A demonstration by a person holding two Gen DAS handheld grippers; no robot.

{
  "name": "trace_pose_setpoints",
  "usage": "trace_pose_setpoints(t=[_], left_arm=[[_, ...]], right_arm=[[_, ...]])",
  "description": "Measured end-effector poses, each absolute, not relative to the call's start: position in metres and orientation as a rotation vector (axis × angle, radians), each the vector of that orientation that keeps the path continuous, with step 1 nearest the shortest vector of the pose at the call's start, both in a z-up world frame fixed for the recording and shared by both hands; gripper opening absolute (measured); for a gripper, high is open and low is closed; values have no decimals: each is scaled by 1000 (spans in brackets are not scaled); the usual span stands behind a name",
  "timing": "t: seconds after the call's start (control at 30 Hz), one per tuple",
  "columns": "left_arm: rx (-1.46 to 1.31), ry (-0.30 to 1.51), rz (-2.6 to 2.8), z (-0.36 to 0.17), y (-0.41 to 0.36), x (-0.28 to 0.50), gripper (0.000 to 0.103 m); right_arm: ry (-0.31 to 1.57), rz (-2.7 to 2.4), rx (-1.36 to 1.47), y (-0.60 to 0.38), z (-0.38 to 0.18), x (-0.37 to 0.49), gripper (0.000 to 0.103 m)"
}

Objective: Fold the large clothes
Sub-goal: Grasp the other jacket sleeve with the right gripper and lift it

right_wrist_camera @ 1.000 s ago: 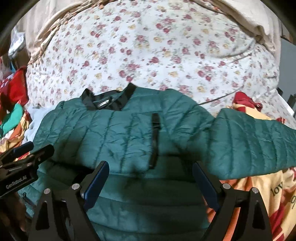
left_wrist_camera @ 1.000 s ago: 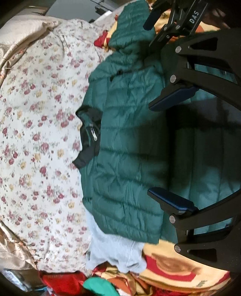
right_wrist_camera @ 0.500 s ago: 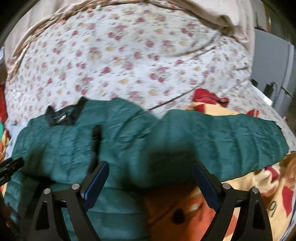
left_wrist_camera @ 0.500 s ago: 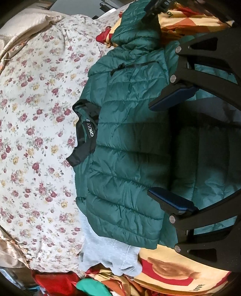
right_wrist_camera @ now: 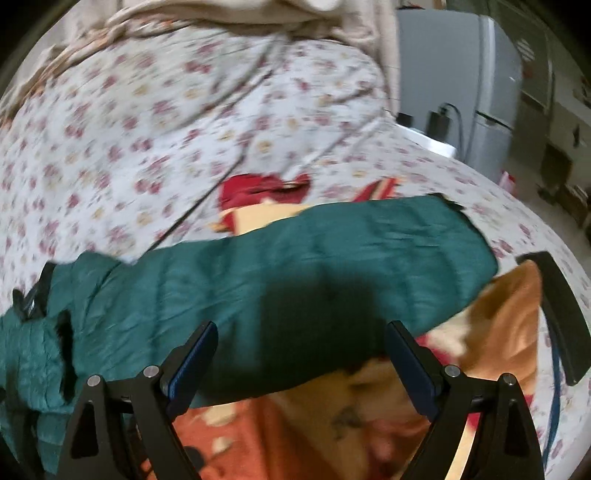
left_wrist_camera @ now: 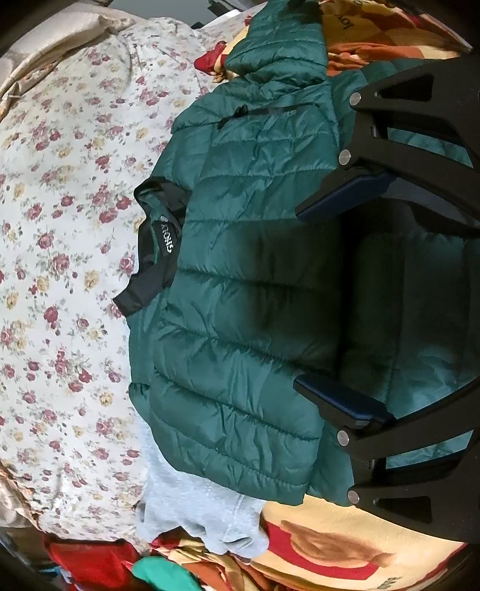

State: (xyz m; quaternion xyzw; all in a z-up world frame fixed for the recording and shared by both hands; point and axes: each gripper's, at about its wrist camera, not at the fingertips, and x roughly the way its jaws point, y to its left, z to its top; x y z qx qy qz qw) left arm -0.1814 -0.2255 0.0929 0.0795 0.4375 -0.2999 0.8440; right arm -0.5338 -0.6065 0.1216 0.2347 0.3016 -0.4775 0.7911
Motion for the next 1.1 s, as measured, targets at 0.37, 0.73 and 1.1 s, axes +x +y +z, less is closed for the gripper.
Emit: trace_pose_setpoints(t=[0.37,0.73,1.1], left_arm=[[85,951,-594,91,-214,-163,84],[118,953,-574,88,-212,-162,84],[105,933,-561,94,-203,-160,84]], right_arm=[[537,-1065,833,-687,101,-602,90],[431,-985,795,-709,107,-603,19],[282,-668,678,-640,177,-572,13]])
